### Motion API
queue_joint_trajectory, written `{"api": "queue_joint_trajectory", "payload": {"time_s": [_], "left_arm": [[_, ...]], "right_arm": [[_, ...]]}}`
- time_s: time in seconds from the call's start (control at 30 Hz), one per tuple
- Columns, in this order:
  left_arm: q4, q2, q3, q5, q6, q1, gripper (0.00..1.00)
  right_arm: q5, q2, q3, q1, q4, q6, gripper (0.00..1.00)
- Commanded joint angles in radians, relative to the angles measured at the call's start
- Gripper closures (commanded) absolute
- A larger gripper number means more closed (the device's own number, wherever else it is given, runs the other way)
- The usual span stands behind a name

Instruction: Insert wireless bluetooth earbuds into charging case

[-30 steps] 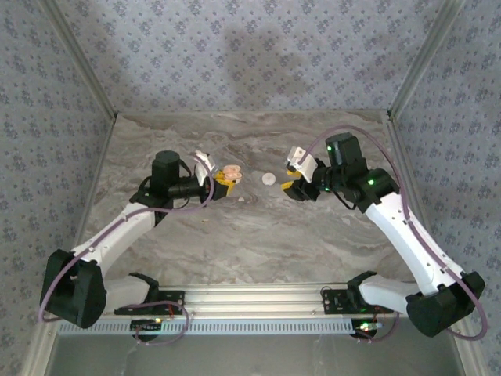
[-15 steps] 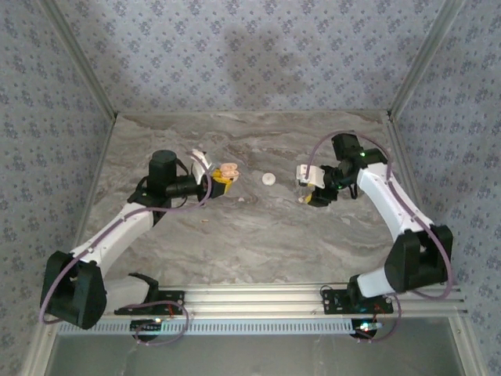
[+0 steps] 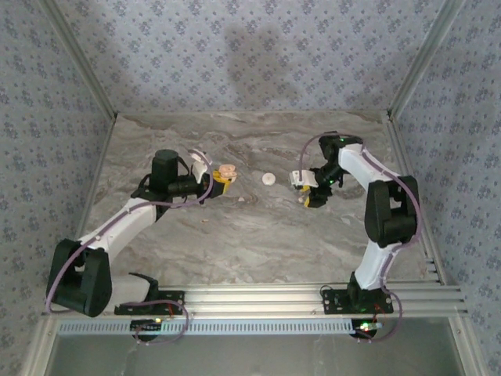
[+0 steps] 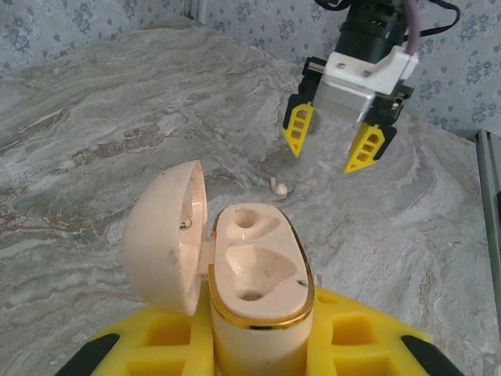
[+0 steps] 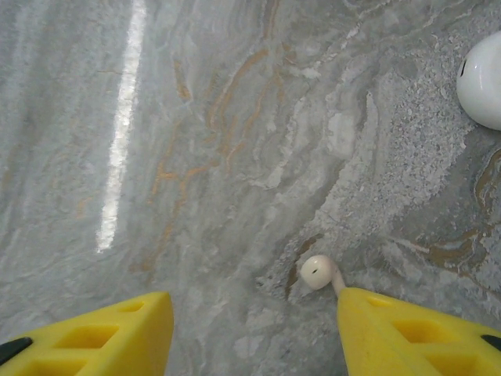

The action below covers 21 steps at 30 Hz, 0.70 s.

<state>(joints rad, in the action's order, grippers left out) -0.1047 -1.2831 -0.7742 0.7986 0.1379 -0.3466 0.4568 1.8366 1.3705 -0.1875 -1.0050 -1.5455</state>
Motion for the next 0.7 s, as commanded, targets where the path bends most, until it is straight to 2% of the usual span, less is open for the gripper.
{"api": "queue_joint_trajectory", "payload": {"time_s": [0.0, 0.47, 0.67], "left_arm": [[0.002, -0.011, -0.055, 0.015, 0.008, 0.009, 0.81], [0.014, -0.045, -0.080, 0.010, 0.005, 0.015, 0.81], [0.016, -0.046, -0.081, 0.008, -0.001, 0.015, 0.81]], "right_arm": [[-0.016, 0.066, 0.060, 0.002, -0.027, -0.034, 0.40], [-0.112, 0.226, 0.139, -0.006, -0.010, 0.002, 0.40], [-0.098, 0.246, 0.141, -0.009, -0.023, 0.016, 0.41]]}}
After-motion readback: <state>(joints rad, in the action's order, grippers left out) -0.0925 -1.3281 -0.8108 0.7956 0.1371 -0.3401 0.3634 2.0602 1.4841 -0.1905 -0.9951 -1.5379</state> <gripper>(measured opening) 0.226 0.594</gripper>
